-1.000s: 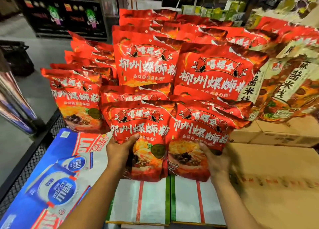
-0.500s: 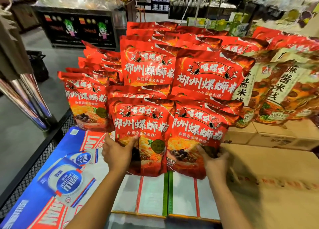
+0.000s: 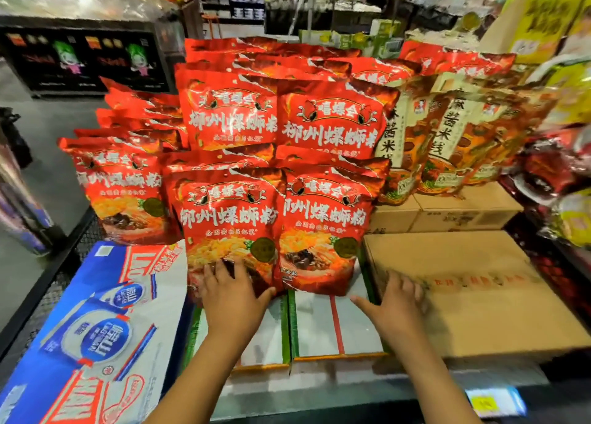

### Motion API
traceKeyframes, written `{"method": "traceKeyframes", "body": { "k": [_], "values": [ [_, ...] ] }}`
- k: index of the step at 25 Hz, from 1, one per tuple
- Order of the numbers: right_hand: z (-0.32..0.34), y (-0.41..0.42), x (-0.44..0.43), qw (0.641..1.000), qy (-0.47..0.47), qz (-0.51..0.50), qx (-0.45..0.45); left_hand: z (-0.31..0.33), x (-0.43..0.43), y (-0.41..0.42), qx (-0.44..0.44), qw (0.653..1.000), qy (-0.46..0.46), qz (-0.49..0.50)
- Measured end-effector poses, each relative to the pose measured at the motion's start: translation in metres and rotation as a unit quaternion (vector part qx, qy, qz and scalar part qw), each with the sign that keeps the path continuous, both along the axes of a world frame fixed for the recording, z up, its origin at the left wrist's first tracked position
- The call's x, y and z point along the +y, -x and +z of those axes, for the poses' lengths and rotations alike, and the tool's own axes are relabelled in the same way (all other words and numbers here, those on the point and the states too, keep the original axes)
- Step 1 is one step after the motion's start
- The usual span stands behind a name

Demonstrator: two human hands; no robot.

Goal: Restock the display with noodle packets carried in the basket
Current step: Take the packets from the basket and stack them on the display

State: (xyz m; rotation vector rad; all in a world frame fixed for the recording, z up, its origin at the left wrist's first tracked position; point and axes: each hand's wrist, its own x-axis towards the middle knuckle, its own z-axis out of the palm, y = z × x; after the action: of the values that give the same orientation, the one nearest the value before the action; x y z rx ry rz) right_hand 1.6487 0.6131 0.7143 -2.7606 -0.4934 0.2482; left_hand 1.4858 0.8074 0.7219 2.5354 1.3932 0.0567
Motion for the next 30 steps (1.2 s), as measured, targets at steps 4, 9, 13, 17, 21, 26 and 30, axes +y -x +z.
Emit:
{"method": "traceKeyframes", "body": {
  "k": [4,9,13,17,21,26,30],
  "values": [
    [0.01,0.03,-0.034,0.998,0.034,-0.056,-0.006,0.005,-0.014,-0.006,0.06,0.985,0.003,-0.164],
    [0.013,0.096,-0.081,0.984,0.07,-0.159,-0.032,0.004,-0.043,-0.013,0.039,0.936,-0.008,-0.35],
    [0.011,0.156,-0.131,0.956,0.088,-0.277,0.022,-0.011,-0.075,-0.008,0.043,0.899,0.024,-0.434],
    [0.018,0.201,-0.183,0.928,0.084,-0.362,0.035,-0.009,-0.123,-0.001,0.049,0.855,0.047,-0.515],
    [0.022,0.224,-0.227,0.901,0.069,-0.428,0.036,0.006,-0.165,-0.01,0.078,0.818,0.013,-0.57],
    [0.019,0.241,-0.292,0.878,0.056,-0.474,0.036,0.016,-0.237,-0.022,0.069,0.8,-0.001,-0.596],
    [0.015,0.27,-0.378,0.842,0.033,-0.537,0.038,0.022,-0.34,-0.024,0.08,0.77,0.001,-0.633]
  ]
}}
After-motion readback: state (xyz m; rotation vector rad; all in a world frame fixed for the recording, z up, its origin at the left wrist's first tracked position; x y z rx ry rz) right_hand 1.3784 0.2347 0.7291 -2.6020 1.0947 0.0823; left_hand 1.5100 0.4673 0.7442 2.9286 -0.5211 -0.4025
